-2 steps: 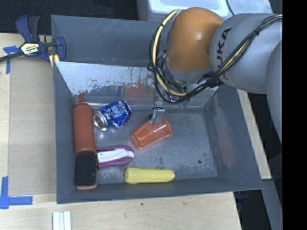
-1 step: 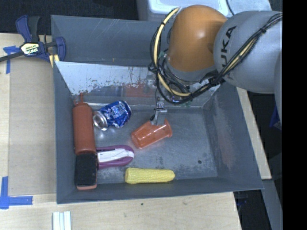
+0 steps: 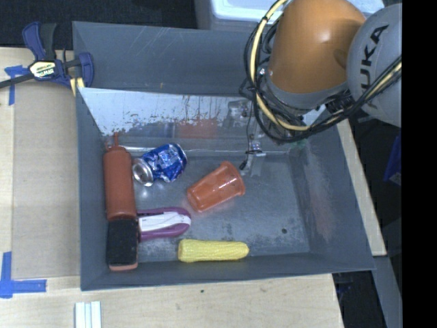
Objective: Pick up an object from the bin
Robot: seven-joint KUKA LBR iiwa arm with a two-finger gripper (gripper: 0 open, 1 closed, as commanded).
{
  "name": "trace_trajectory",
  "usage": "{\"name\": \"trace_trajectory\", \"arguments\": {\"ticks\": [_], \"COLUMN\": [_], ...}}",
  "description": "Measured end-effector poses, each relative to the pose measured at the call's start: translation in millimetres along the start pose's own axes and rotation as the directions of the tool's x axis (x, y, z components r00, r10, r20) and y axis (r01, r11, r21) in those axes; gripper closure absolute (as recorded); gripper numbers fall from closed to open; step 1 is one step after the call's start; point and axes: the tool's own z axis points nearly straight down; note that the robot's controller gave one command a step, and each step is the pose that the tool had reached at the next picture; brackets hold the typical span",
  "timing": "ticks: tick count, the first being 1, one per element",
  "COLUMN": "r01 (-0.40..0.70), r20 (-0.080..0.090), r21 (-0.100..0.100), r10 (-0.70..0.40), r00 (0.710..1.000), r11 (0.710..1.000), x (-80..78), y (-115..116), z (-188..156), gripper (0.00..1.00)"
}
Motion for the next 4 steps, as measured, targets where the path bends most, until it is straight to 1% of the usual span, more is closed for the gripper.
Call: {"name": "trace_trajectory", "arguments": {"ticks": [1, 2, 3, 4], "r01": [0.029, 0.477, 0.281, 0.504], "r20": [0.002, 0.005, -0.004, 0.013], "r21": [0.0, 0.003, -0.006, 0.012], "r10": [-0.029, -0.477, -0.281, -0.504], "r00": [1.0, 0.879, 0.96, 0.864], "r11": [1.0, 0.879, 0.96, 0.864], "x": [-2.9, 20.2, -37.3, -7.2], "y": [4.1, -6.7, 46.3, 28.6], "z": [7.1, -38.8, 44.2, 32.9], "gripper": [0.0, 0.0, 0.0, 0.0]}}
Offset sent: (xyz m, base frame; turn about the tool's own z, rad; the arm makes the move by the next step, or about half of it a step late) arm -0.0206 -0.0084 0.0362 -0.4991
